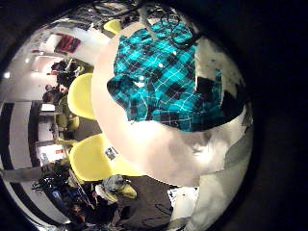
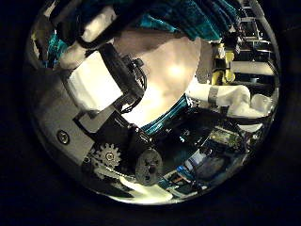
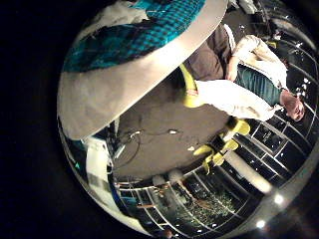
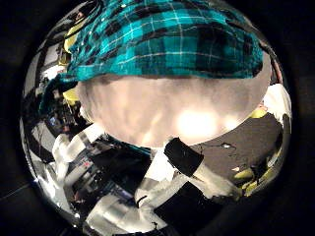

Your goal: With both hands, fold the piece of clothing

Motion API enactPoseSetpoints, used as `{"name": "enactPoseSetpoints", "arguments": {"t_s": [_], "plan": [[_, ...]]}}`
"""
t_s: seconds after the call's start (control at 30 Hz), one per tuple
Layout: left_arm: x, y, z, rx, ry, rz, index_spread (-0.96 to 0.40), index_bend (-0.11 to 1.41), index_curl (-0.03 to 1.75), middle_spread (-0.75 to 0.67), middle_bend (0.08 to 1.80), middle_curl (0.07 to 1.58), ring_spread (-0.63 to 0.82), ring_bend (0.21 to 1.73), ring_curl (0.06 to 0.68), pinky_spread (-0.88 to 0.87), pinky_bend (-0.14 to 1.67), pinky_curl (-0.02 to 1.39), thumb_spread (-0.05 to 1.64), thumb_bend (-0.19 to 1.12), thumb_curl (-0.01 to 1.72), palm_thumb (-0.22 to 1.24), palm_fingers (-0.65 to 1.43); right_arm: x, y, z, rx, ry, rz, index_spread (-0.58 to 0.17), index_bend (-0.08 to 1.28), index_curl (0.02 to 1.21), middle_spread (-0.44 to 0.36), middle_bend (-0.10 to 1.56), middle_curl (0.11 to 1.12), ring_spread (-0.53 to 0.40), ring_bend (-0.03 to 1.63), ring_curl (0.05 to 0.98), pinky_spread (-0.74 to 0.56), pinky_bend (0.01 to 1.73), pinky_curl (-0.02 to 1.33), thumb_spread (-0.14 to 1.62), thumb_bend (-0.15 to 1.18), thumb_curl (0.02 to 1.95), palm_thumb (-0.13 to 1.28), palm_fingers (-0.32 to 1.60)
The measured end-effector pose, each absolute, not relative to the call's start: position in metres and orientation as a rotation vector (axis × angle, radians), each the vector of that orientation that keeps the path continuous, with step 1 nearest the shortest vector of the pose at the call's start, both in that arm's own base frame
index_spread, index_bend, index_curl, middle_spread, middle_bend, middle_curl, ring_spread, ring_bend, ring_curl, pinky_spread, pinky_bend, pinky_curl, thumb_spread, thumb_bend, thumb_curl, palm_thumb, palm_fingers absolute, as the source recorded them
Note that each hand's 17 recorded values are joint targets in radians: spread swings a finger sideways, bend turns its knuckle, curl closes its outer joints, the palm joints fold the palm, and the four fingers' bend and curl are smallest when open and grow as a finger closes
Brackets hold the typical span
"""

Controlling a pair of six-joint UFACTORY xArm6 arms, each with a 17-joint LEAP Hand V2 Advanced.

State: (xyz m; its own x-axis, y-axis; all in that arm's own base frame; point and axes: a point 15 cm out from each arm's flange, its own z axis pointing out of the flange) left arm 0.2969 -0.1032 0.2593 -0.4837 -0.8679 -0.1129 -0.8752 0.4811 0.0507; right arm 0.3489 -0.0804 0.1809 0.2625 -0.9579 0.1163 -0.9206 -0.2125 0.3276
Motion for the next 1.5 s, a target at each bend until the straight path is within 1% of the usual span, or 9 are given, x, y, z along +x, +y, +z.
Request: {"name": "enactPoseSetpoints", "arguments": {"t_s": [0.2, 0.4, 0.47, 0.6, 0.73, 1.0, 1.13, 1.2, 1.5], "plan": [[0.298, -0.101, 0.267, -1.566, 2.633, 0.151, -0.70, 0.20, 1.30, -0.62, 0.87, 0.99, -0.49, 1.23, 0.503, -0.70, 0.95, 0.62, 1.20, -0.01, 0.42, 0.68, 1.02, 0.343, -0.088, 0.151, 2.153, -1.713, -0.154, -0.241, 0.17, 0.32, -0.064, 0.39, 0.41, -0.089, 0.78, 0.226, 0.09, 0.73, 0.06, 1.04, -0.01, 0.36, 0.60, 0.23], [0.298, -0.097, 0.271, -1.580, 2.622, 0.147, -0.70, 0.18, 1.33, -0.62, 0.85, 1.00, -0.49, 1.23, 0.504, -0.70, 0.93, 0.62, 1.19, -0.02, 0.42, 0.68, 1.03, 0.347, -0.101, 0.146, 2.080, -1.683, -0.055, -0.315, 0.16, 0.28, -0.190, 0.52, 0.47, -0.269, 1.05, 0.314, -0.29, 1.11, 0.16, 1.01, 0.01, 0.40, 0.77, 0.79], [0.298, -0.095, 0.272, -1.583, 2.618, 0.143, -0.70, 0.18, 1.34, -0.63, 0.85, 1.00, -0.49, 1.23, 0.505, -0.71, 0.93, 0.63, 1.19, -0.01, 0.42, 0.68, 1.03, 0.354, -0.100, 0.147, 2.093, -1.697, -0.023, -0.370, 0.25, 0.33, -0.236, 0.64, 0.52, -0.277, 1.10, 0.343, -0.33, 1.16, 0.19, 1.01, 0.02, 0.42, 0.83, 1.09], [0.297, -0.090, 0.273, -1.595, 2.614, 0.148, -0.70, 0.18, 1.36, -0.63, 0.85, 1.00, -0.49, 1.22, 0.505, -0.71, 0.93, 0.63, 1.19, -0.01, 0.43, 0.68, 1.03, 0.374, -0.100, 0.161, 2.143, -1.743, 0.079, -0.425, 0.49, 0.46, -0.277, 0.81, 0.63, -0.275, 1.15, 0.420, -0.32, 1.26, 0.27, 1.04, -0.01, 0.42, 0.87, 1.23], [0.295, -0.088, 0.275, -1.593, 2.619, 0.155, -0.69, 0.18, 1.37, -0.63, 0.84, 1.01, -0.49, 1.22, 0.506, -0.71, 0.92, 0.63, 1.19, -0.01, 0.43, 0.68, 1.04, 0.379, -0.103, 0.177, 2.162, -1.759, 0.130, -0.427, 0.74, 0.61, -0.262, 0.98, 0.73, -0.266, 1.26, 0.489, -0.27, 1.35, 0.33, 1.16, 0.02, 0.44, 0.93, 1.17], [0.280, -0.092, 0.266, -1.611, 2.669, 0.160, -0.68, 0.17, 1.38, -0.64, 0.83, 1.01, -0.50, 1.20, 0.502, -0.72, 0.92, 0.64, 1.19, -0.03, 0.42, 0.65, 1.00, 0.366, -0.104, 0.195, 2.179, -1.761, 0.150, -0.408, 0.90, 0.77, -0.250, 1.12, 0.83, -0.263, 1.37, 0.587, -0.22, 1.46, 0.43, 1.29, 0.01, 0.47, 0.95, 1.01], [0.276, -0.111, 0.250, -1.606, 2.722, 0.090, -0.65, 0.15, 1.29, -0.59, 0.67, 0.96, -0.48, 1.02, 0.482, -0.68, 0.90, 0.68, 1.12, -0.06, 0.38, 0.45, 0.51, 0.365, -0.104, 0.193, 2.179, -1.759, 0.143, -0.402, 0.94, 0.83, -0.245, 1.17, 0.88, -0.261, 1.41, 0.631, -0.21, 1.49, 0.48, 1.32, 0.00, 0.48, 0.96, 0.94], [0.279, -0.120, 0.241, -1.595, 2.733, 0.055, -0.59, 0.14, 1.22, -0.46, 0.46, 0.91, -0.36, 0.98, 0.475, -0.60, 0.88, 0.69, 1.07, -0.06, 0.36, 0.38, 0.20, 0.364, -0.103, 0.191, 2.178, -1.759, 0.138, -0.400, 0.95, 0.85, -0.244, 1.18, 0.89, -0.261, 1.42, 0.643, -0.20, 1.50, 0.49, 1.33, 0.00, 0.49, 0.96, 0.92], [0.293, -0.149, 0.200, -1.557, 2.775, 0.062, -0.24, 0.12, 0.88, 0.00, 0.27, 0.68, 0.03, 0.89, 0.370, -0.14, 0.65, 0.60, 0.94, -0.04, 0.32, 0.26, 0.00, 0.364, -0.103, 0.191, 2.180, -1.757, 0.138, -0.392, 1.00, 0.92, -0.232, 1.24, 0.93, -0.256, 1.46, 0.697, -0.18, 1.52, 0.59, 1.35, -0.01, 0.50, 0.95, 0.85]]}}
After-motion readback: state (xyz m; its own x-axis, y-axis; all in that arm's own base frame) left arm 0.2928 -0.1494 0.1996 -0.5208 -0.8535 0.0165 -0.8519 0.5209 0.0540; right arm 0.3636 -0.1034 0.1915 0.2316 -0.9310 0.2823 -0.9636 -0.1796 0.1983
